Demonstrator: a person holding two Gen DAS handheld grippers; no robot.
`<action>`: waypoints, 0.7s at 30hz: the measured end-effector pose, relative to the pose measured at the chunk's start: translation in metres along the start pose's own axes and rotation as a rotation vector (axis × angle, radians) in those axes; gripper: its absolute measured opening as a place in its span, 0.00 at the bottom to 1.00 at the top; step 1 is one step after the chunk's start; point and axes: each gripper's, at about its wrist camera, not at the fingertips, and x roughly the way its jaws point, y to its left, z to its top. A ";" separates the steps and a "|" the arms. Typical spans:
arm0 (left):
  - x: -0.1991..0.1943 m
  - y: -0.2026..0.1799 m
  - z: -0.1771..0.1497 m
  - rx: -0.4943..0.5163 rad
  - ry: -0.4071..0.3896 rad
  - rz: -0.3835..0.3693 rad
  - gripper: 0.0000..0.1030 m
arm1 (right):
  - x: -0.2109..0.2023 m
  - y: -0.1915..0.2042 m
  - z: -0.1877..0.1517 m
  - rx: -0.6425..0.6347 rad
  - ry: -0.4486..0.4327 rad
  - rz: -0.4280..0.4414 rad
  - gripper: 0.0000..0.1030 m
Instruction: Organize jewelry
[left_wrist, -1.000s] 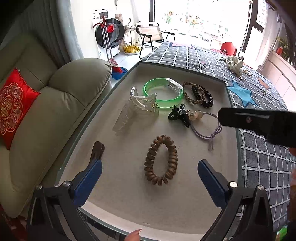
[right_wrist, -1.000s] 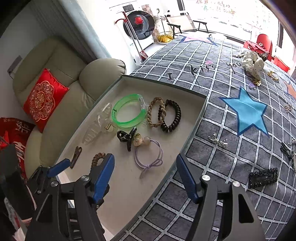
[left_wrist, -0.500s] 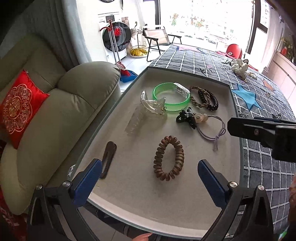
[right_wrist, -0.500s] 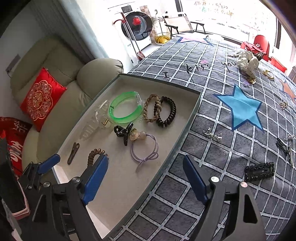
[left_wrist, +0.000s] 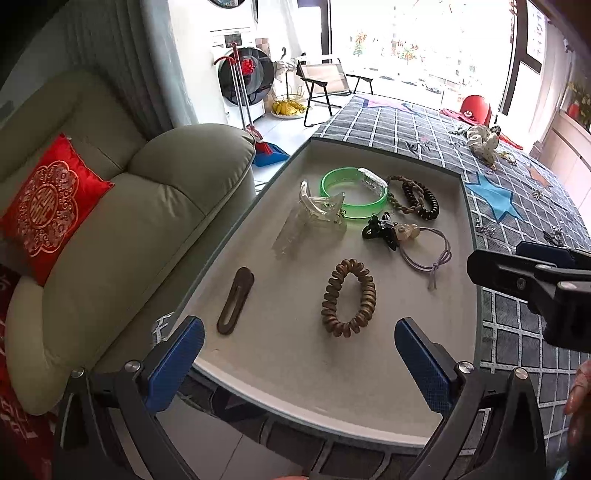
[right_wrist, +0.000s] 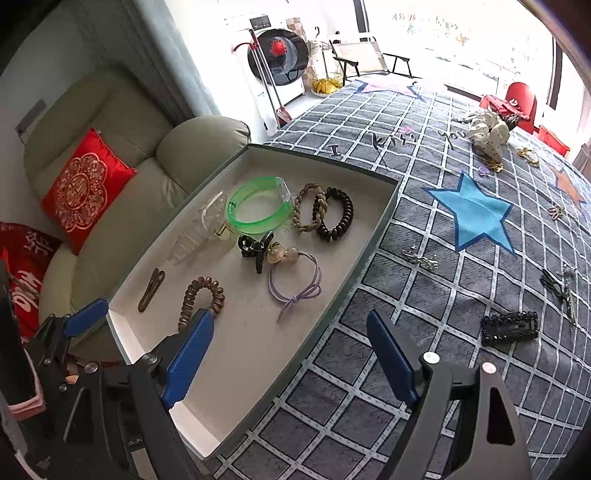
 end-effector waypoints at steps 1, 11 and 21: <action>-0.003 0.001 -0.001 -0.002 -0.006 0.000 1.00 | -0.002 0.001 -0.001 -0.004 -0.007 -0.002 0.86; -0.038 0.004 -0.013 -0.021 -0.061 0.012 1.00 | -0.038 0.010 -0.016 -0.012 -0.093 -0.065 0.86; -0.076 0.005 -0.025 -0.073 -0.113 0.013 1.00 | -0.079 0.018 -0.042 -0.012 -0.161 -0.133 0.86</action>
